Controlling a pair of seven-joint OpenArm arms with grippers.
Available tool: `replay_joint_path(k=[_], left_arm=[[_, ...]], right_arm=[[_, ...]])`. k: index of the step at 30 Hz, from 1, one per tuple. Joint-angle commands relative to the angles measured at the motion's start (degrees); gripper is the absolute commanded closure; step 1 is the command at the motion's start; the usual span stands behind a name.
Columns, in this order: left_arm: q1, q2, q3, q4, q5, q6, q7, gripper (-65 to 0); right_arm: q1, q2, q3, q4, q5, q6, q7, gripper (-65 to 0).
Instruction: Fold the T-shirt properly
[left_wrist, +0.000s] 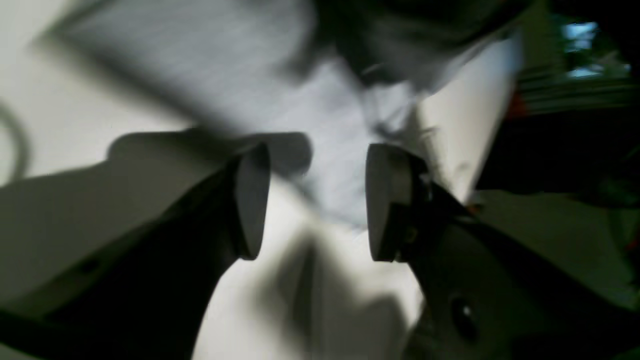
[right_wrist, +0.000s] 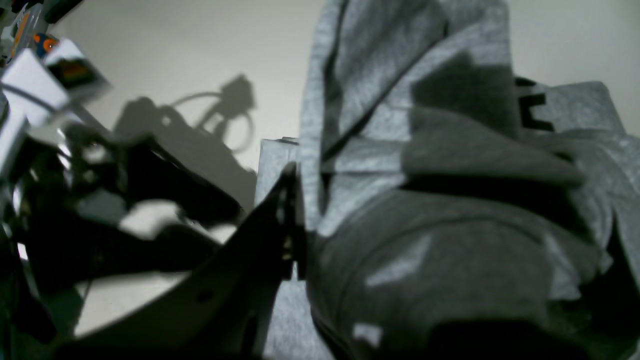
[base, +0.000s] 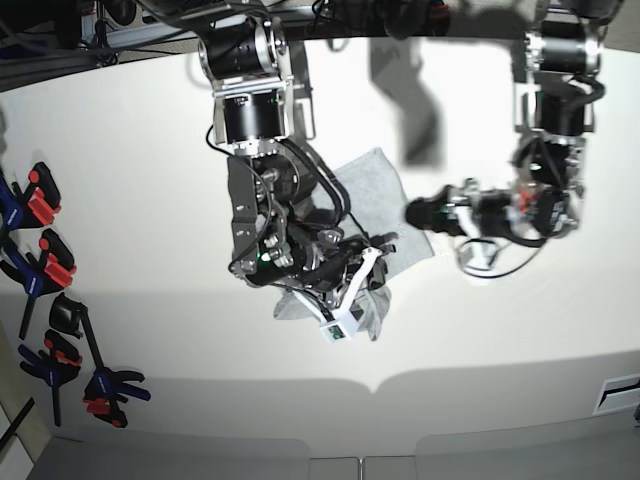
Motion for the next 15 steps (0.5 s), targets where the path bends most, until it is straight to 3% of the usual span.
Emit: replay_joint_path(k=[1,8,15], left_arm=[[-1.46,-1.42,-1.90,0.85,-1.46,-0.52,-1.20,-29.1],[-1.33,-3.37,-16.39,0.85,-2.34,-0.52,-2.89,-29.1],[-1.16,-3.37,-18.62,0.85,-2.34,-0.52,-2.86,-29.1]], right_arm=[[1.90,-0.42,-0.15,1.11,1.42,0.00,1.05,0.0],[1.90,-0.42,-4.00,1.73,-0.17,-0.04,0.96,0.0],[1.90,-0.42,-13.33,2.25,-0.22,-2.75,0.37,0.0]])
